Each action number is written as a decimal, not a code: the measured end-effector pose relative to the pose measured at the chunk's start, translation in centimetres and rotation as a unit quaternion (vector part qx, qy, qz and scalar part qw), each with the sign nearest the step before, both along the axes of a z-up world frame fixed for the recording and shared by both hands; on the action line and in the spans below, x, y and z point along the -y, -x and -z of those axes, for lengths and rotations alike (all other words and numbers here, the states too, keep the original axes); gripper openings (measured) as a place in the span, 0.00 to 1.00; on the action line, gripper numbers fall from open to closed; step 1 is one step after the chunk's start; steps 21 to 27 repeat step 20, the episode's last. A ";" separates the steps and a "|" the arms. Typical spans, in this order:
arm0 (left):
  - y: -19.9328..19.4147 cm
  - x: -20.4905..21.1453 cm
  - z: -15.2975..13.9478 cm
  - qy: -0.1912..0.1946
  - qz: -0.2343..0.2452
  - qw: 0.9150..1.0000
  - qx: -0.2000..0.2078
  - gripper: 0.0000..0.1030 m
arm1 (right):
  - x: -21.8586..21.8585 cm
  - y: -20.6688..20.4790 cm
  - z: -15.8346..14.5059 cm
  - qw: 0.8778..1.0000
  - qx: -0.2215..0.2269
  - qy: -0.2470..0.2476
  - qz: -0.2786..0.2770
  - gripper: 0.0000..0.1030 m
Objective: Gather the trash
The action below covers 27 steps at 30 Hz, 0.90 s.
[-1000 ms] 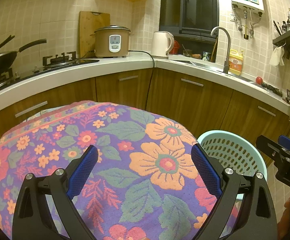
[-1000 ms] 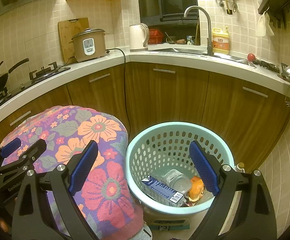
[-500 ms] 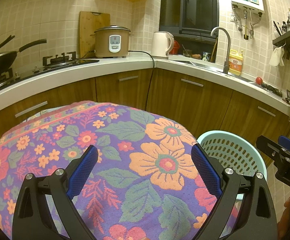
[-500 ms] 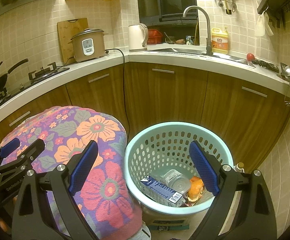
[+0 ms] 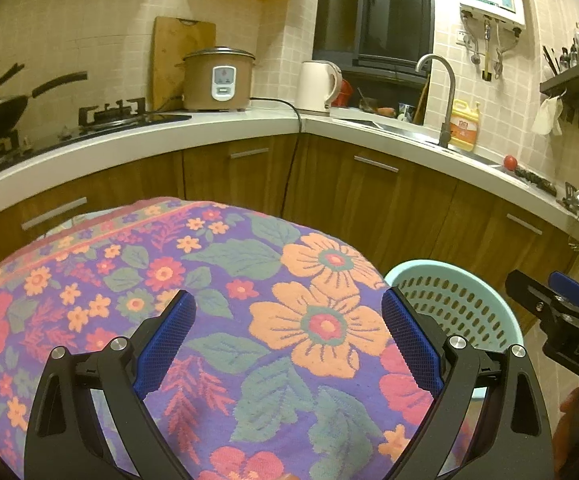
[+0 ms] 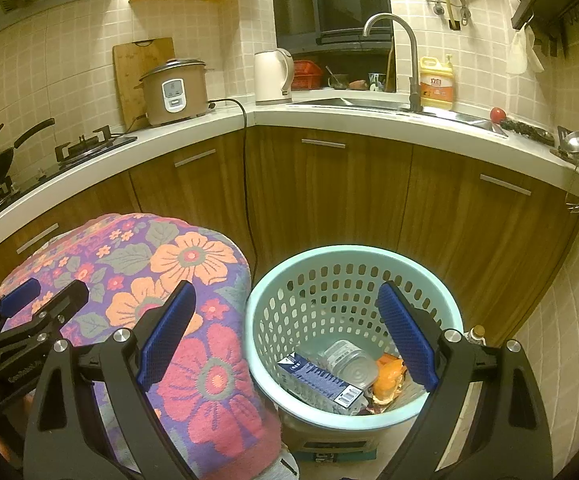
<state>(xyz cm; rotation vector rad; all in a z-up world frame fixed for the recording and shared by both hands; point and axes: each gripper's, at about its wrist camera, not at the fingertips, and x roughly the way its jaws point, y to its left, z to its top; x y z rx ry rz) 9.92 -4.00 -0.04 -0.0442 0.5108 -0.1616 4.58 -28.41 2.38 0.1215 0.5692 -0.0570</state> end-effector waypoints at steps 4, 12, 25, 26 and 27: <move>0.0 -0.2 0.0 -0.001 -0.004 1.000 0.001 0.93 | -0.1 0.1 -0.1 1.000 0.002 0.002 0.000 0.85; 0.3 0.0 -0.1 -0.016 -0.012 1.000 0.016 0.93 | 0.1 0.0 -0.2 1.000 0.004 0.001 0.003 0.85; 0.1 -0.5 0.0 -0.011 -0.010 1.000 0.011 0.93 | 0.1 0.0 -0.1 1.000 0.003 -0.001 0.006 0.85; 0.1 -0.5 0.0 -0.011 -0.010 1.000 0.011 0.93 | 0.1 0.0 -0.1 1.000 0.003 -0.001 0.006 0.85; 0.1 -0.5 0.0 -0.011 -0.010 1.000 0.011 0.93 | 0.1 0.0 -0.1 1.000 0.003 -0.001 0.006 0.85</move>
